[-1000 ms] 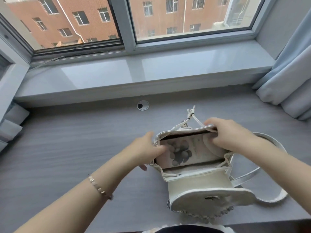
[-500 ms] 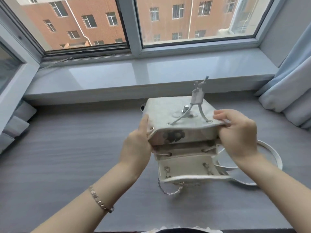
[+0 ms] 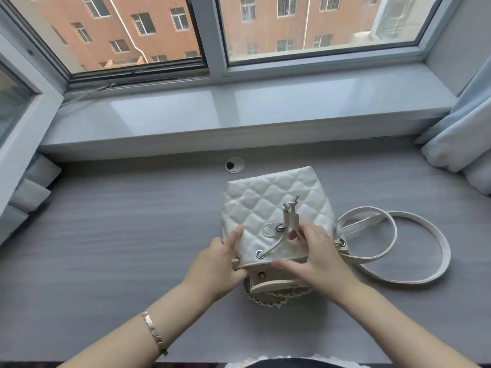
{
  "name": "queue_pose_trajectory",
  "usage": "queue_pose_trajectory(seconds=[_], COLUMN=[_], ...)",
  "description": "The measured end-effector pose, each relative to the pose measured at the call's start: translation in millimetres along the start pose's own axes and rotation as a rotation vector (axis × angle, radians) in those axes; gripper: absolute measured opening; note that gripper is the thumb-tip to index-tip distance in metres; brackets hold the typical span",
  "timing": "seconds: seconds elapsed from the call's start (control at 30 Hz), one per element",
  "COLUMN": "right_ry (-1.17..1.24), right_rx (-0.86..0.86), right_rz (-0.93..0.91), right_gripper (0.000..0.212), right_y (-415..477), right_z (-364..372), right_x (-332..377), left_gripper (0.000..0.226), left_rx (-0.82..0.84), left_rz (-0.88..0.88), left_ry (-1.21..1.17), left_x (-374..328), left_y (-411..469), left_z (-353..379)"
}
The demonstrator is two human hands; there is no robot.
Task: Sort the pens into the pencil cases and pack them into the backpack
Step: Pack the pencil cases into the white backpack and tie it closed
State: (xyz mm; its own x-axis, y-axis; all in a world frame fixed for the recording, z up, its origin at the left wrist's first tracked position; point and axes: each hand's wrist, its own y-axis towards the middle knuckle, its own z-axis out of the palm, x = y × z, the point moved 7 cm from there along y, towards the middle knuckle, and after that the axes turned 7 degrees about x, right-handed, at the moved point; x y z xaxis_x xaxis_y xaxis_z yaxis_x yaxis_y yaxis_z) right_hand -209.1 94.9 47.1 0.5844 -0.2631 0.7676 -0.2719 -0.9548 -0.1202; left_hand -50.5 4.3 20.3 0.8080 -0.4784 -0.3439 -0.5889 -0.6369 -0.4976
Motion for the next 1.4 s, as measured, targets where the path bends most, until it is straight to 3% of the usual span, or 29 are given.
queue_pose_trajectory(seconds=[0.1, 0.17, 0.27, 0.37, 0.5, 0.6, 0.67, 0.77, 0.9, 1.03, 1.1, 1.23, 1.27, 1.33, 1.4], right_ry=[0.145, 0.230, 0.386, 0.683, 1.000, 1.124, 1.082, 0.993, 0.851, 0.697, 0.643, 0.583, 0.582, 0.581, 0.556], right_rx=[-0.080, -0.037, -0.074, -0.152, -0.224, -0.230, -0.205, -0.162, -0.132, -0.049, 0.018, 0.092, 0.086, 0.078, 0.090], right_rz=[0.040, 0.032, -0.009, -0.027, -0.062, -0.105, -0.085, -0.018, -0.072, -0.154, -0.144, -0.092, -0.071, -0.040, -0.008], right_gripper=[0.019, 0.026, 0.055, 0.062, 0.065, 0.068, 0.066, 0.066, 0.043, 0.042, 0.044, 0.045, 0.047, 0.051, 0.056], right_y=[6.9, 9.4, 4.0, 3.6, 11.0, 11.7, 7.4, -0.8, -10.1, -14.5, -15.2, -20.1, -21.5, -24.1, -24.6], right_z=[-1.0, 6.2, 2.4, -3.1, -16.0, -22.9, -19.7, -11.3, -14.5, -4.2, 1.1, 2.0, 1.4, 1.9, 1.8], right_x=[-0.5, 3.5, 10.3, 12.5, 27.3, 26.1, 21.9, 17.5, 34.1, 51.4, 51.2, 42.3, 39.3, 35.2, 34.5], left_gripper=[0.081, 0.074, 0.068, 0.099, 0.138, 0.134, 0.125, 0.131, 0.127, 0.111, 0.110, 0.116, 0.101, 0.057, 0.028], left_rx=[0.065, 0.117, 0.102, 0.148, 0.326, 0.421, 0.468, 0.433, 0.360, -0.071, -0.167, -0.022, 0.107, 0.289, 0.215], left_rz=[0.080, 0.148, 0.383, 0.626, 0.773, 0.860, 0.858, 0.848, 0.794, 0.987, 0.995, 0.921, 0.876, 0.686, 0.540], left_ry=[0.191, 0.220, 0.296, 0.464, 0.750, 0.785, 0.790, 0.838, 0.901, 0.986, 0.945, 0.841, 0.695, 0.163, -0.270], left_x=[-9.6, -13.2, -30.3, -63.5, -105.5, -128.8, -133.1, -128.8, -124.1, -120.2, -113.5, -115.1, -117.3, -119.2, -120.5], left_y=[-2.2, 2.3, 14.7, 28.6, 44.5, 43.3, 44.9, 50.0, 57.6, 55.4, 54.5, 46.1, 42.8, 34.8, 20.7], left_z=[-20.6, -38.9, -62.3, -63.8, -51.5, -41.0, -28.3, -11.4, -10.4, -4.4, 0.2, -4.0, -10.5, -32.7, -63.9])
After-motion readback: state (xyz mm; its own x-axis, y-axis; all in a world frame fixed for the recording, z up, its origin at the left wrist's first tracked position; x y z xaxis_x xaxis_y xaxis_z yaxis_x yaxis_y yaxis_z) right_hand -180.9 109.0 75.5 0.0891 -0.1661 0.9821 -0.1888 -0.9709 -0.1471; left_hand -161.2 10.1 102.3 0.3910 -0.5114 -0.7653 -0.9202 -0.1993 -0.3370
